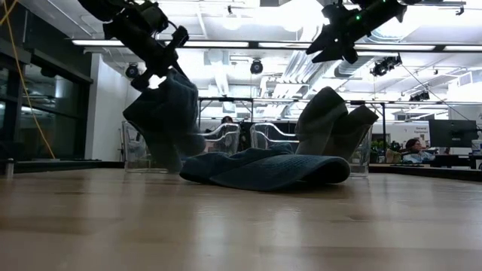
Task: Pick & Place hat
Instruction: Put the left blue cap into the left transparent bin
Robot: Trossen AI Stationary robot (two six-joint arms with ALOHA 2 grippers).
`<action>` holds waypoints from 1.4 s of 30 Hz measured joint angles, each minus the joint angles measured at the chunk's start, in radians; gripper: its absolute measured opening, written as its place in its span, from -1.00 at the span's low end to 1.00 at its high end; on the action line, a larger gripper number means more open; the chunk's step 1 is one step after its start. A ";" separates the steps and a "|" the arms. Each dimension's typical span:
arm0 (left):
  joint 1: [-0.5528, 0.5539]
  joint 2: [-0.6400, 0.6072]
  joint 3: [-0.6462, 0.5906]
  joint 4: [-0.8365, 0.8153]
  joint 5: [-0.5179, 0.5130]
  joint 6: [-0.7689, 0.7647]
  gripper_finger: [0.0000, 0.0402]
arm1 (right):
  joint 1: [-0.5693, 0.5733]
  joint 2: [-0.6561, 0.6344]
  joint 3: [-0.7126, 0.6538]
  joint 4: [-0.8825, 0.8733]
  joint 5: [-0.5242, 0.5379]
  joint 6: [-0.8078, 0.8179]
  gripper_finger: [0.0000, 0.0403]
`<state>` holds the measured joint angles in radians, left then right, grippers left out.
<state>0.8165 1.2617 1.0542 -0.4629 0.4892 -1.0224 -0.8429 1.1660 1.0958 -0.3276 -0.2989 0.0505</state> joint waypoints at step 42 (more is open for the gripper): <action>-0.012 0.000 0.000 -0.056 -0.068 0.061 -1.00 | 0.171 0.363 0.000 0.534 -0.412 -0.015 0.04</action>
<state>0.8043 1.2613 1.0538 -0.5185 0.4210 -0.9613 -0.6719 1.5289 1.0962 0.2067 -0.7113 0.0355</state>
